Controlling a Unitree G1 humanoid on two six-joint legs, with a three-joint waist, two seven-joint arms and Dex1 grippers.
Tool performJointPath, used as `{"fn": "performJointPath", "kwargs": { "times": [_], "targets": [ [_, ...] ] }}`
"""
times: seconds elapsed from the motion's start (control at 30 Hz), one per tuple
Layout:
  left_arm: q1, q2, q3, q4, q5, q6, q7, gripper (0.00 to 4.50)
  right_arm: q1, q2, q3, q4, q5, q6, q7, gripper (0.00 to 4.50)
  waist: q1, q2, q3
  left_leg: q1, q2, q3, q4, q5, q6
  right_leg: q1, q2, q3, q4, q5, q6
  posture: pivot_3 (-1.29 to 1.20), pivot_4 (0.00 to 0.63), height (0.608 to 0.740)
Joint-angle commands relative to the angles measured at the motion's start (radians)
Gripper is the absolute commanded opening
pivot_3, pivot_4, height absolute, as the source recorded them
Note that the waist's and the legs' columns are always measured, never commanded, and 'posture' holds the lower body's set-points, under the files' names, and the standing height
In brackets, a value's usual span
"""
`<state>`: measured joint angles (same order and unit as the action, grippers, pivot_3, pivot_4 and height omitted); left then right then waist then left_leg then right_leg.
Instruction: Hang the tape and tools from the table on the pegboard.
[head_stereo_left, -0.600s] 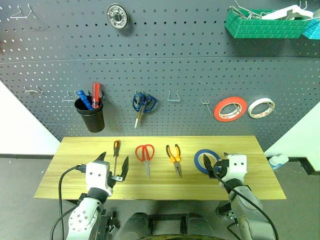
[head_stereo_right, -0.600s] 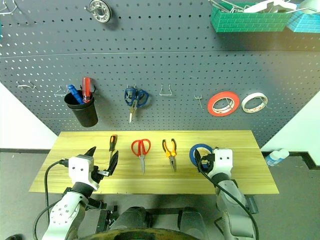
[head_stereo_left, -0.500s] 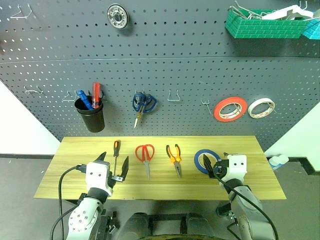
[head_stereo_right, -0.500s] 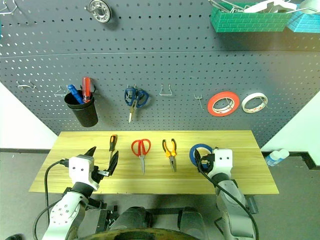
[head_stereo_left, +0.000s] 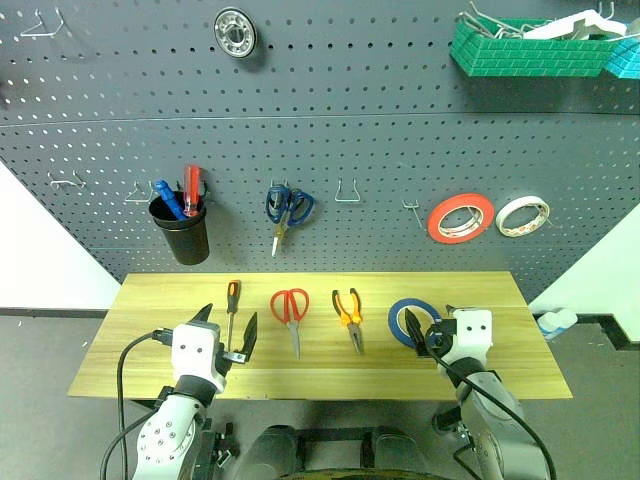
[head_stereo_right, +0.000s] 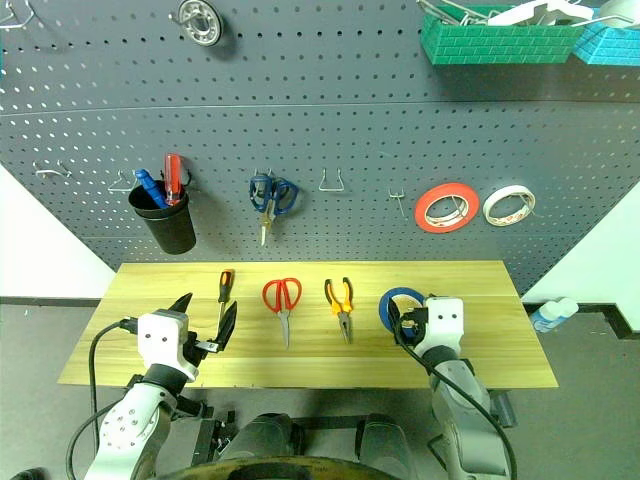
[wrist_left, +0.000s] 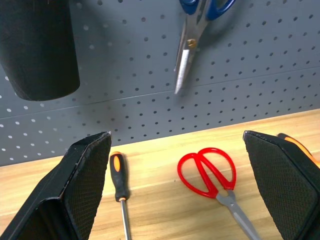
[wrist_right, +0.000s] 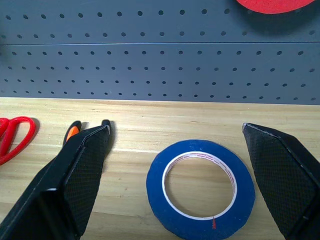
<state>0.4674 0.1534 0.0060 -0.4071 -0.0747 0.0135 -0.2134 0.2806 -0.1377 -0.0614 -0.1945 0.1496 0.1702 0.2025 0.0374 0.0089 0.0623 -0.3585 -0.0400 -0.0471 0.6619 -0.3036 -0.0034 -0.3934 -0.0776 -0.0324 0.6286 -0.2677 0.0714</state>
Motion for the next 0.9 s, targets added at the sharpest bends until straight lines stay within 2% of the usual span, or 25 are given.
{"fn": "performJointPath", "kwargs": {
  "times": [0.03, 0.73, 0.8, 0.9],
  "targets": [
    [0.0, 0.005, 0.009, -0.029, -0.004, -0.018, 0.001, 4.42, -0.008, 0.003, 0.002, -0.042, 0.006, -0.008, 0.001, 4.5, 0.0, 0.0, 0.0, 0.0, 0.0, 0.0, 0.0, 0.0, 0.0, 0.0, 0.0, 0.0, 0.0, 0.0, 0.0, -0.01, 0.0, 0.736],
    [0.003, 0.002, -0.016, -0.038, -0.003, -0.012, -0.012, 4.42, 0.007, 0.0, 0.004, -0.056, 0.004, -0.01, 0.003, 4.5, 0.0, 0.0, 0.0, 0.0, 0.0, 0.0, 0.0, 0.0, 0.0, 0.0, 0.0, 0.0, 0.0, 0.0, 0.0, -0.02, 0.0, 0.736],
    [-0.002, -0.004, -0.072, -0.026, 0.005, -0.009, -0.031, 4.42, 0.008, 0.002, 0.005, -0.059, 0.006, -0.006, 0.001, 4.5, 0.0, 0.0, 0.0, 0.0, 0.0, 0.0, 0.0, 0.0, 0.0, 0.0, 0.0, 0.0, 0.0, 0.0, 0.0, -0.02, 0.0, 0.736],
    [-0.002, -0.052, -0.239, 0.023, 0.07, -0.027, -0.028, 4.42, 0.012, 0.002, 0.006, -0.063, 0.004, -0.005, -0.001, 4.5, 0.001, 0.001, 0.0, 0.0, 0.0, 0.0, 0.0, 0.0, 0.0, 0.0, 0.0, 0.0, -0.001, 0.0, 0.0, -0.01, 0.0, 0.736]
  ]
}}
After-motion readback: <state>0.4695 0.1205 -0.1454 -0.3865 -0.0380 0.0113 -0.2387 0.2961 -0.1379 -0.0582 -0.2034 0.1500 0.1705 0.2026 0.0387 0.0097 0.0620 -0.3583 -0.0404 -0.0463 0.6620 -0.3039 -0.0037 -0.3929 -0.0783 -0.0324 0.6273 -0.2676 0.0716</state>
